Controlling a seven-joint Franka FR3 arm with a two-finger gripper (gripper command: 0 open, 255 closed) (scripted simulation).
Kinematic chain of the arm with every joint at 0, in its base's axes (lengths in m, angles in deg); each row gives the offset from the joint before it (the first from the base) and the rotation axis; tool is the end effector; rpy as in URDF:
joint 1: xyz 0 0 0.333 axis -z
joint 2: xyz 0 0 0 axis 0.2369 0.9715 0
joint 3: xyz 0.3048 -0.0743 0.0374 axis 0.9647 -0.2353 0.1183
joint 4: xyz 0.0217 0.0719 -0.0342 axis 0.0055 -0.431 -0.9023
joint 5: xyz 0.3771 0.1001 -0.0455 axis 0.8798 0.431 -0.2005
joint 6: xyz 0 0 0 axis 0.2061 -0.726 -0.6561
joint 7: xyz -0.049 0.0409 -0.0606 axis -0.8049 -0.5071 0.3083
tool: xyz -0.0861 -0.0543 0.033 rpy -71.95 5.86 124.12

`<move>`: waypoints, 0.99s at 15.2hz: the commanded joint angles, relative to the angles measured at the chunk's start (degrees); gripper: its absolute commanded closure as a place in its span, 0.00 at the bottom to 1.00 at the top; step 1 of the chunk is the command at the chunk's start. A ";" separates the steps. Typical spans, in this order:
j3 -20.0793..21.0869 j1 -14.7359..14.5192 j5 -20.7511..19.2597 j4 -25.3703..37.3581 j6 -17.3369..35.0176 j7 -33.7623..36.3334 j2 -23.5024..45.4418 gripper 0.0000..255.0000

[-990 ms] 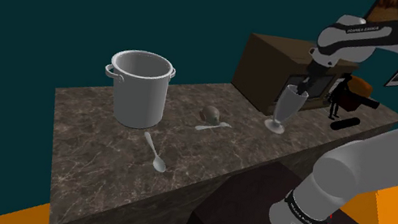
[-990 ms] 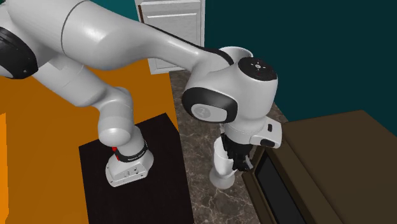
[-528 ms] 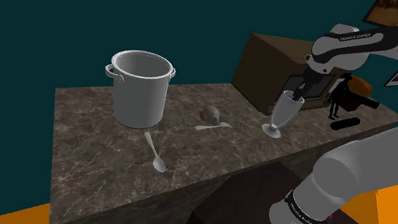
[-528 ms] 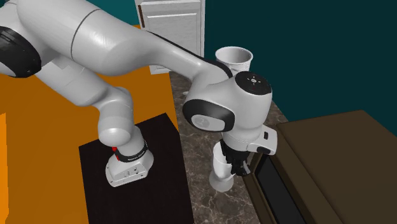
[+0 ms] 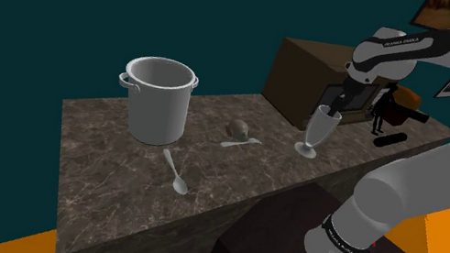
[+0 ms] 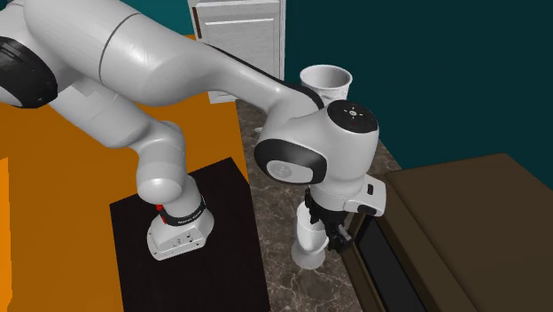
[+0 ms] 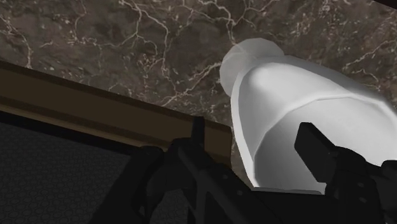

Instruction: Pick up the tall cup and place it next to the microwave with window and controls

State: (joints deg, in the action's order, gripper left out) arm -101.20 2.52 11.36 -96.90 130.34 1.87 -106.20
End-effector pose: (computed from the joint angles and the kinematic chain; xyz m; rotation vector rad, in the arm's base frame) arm 0.2565 -0.3519 0.4172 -3.1301 0.1206 -0.0473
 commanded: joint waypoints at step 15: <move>2.03 0.32 -0.05 5.10 -7.99 0.54 -3.03 0.00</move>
State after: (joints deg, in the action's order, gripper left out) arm -99.18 2.84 11.32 -91.80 122.37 2.41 -109.21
